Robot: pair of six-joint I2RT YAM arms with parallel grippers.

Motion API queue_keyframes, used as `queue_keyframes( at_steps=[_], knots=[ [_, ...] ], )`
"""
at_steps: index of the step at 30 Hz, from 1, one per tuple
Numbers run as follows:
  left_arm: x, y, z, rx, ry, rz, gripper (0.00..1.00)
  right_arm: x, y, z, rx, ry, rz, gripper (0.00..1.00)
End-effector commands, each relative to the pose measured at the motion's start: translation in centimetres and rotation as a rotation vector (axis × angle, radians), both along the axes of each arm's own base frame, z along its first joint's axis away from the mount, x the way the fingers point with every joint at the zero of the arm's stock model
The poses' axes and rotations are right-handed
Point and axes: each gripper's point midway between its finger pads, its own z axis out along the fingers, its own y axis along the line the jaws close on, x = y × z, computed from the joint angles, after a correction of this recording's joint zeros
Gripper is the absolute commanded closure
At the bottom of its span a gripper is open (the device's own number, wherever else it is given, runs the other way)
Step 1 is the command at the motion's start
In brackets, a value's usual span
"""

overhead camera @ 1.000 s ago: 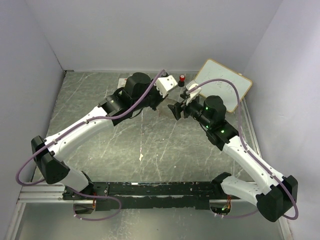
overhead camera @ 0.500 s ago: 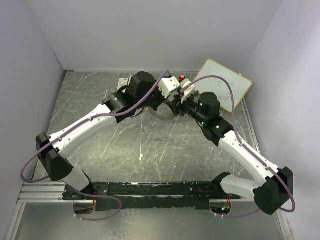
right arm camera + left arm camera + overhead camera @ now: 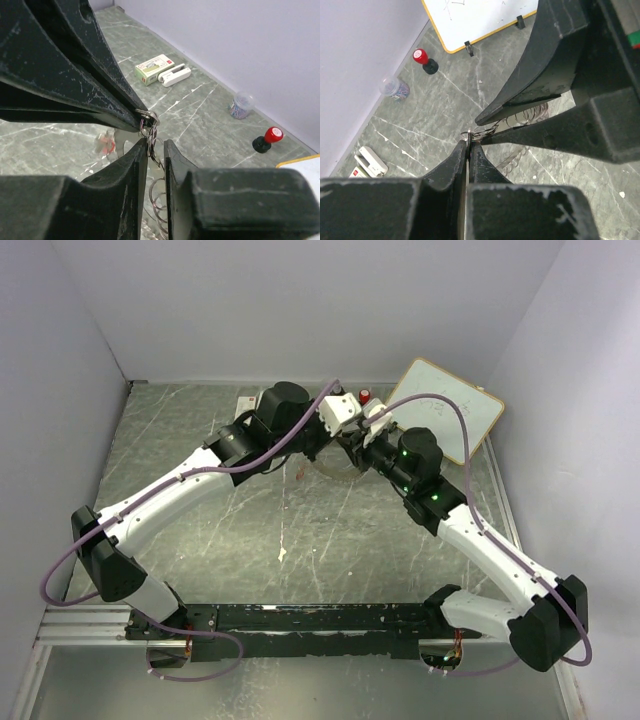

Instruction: Put the keys on the keyring

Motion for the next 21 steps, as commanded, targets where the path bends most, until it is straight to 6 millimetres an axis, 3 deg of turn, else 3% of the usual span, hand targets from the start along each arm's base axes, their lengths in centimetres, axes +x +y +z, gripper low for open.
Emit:
queue_keyframes(
  at_steps=[1,2,7,11,15,17,21],
  knots=[
    [-0.1,-0.7,1.9,-0.044,-0.022,-0.026,0.93,-0.1,-0.3,2.9,0.065,-0.089,-0.012,0.93],
    [-0.1,-0.7,2.0,-0.044,-0.023,-0.026,0.93,0.0,-0.3,2.8,0.065,-0.086,-0.014,1.0],
    [0.1,-0.5,1.6,-0.033,-0.02,-0.011,0.93,-0.7,-1.2,3.9,0.14,-0.151,-0.048,1.0],
    [0.8,0.3,-1.2,0.051,0.009,0.036,0.93,-2.5,-6.2,7.4,0.419,-0.308,-0.229,1.0],
    [-2.0,-1.5,-5.2,0.095,0.15,-0.157,0.93,-4.1,-10.6,8.6,0.652,-0.396,-0.363,1.0],
    [-2.3,-1.3,-6.4,0.104,0.18,-0.155,0.93,-5.1,-12.9,9.3,0.771,-0.449,-0.425,1.0],
    [-2.3,-0.7,-5.6,0.054,0.157,-0.118,0.93,-6.3,-14.6,10.4,0.88,-0.512,-0.446,1.0]
  ],
)
